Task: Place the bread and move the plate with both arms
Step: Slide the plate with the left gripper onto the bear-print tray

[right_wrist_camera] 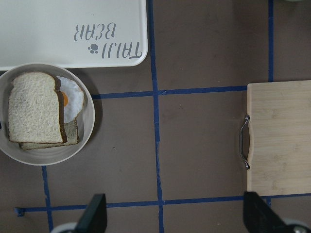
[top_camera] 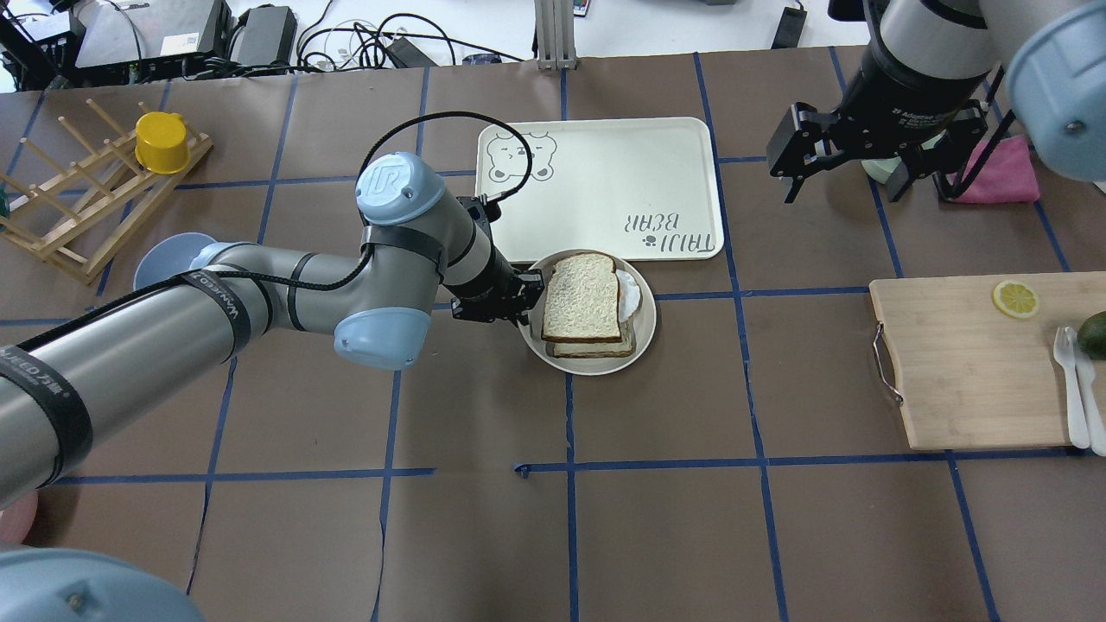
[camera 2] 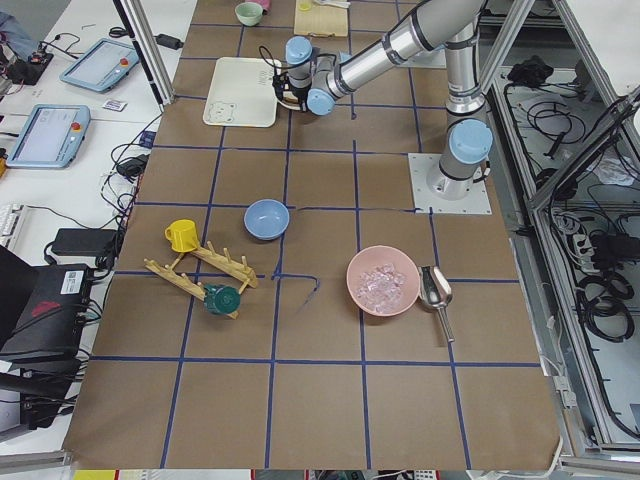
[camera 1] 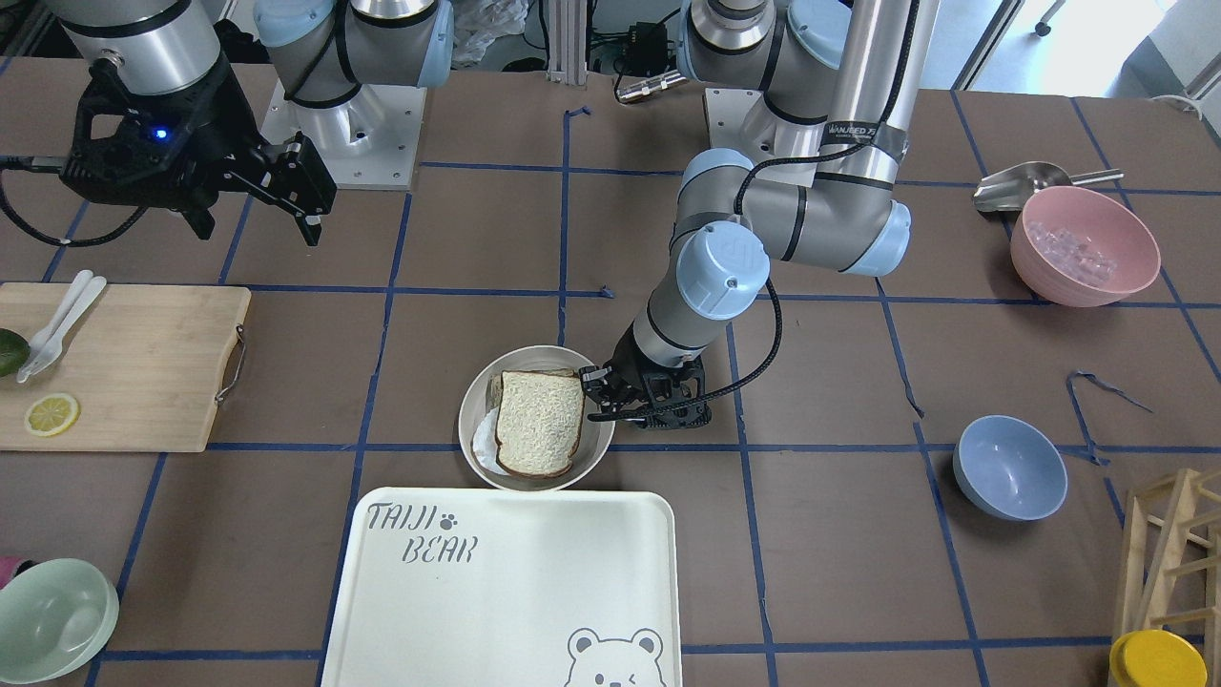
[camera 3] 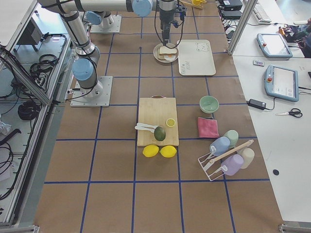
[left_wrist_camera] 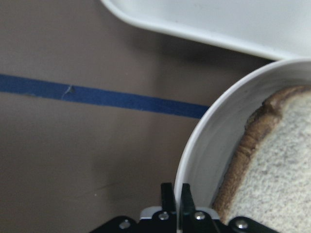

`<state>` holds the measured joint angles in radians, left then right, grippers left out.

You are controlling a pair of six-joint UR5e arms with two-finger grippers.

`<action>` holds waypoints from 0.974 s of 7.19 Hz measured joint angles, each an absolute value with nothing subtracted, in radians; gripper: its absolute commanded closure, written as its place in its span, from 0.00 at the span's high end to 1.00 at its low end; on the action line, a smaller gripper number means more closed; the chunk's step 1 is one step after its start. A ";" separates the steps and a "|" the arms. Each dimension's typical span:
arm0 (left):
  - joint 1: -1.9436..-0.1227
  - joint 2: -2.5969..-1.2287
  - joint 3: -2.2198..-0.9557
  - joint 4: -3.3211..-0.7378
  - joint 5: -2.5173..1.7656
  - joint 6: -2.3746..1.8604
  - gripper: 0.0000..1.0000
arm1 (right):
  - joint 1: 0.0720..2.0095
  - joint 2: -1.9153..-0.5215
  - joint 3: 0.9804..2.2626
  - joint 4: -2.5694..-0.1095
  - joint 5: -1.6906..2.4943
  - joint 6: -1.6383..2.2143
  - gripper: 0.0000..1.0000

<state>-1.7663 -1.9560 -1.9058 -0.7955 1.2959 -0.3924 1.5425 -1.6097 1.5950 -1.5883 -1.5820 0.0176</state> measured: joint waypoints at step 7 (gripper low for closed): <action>-1.693 -1.978 -1.691 -0.928 1.221 -0.383 0.00 | 1.555 -1.611 1.594 -1.584 -1.589 0.010 1.00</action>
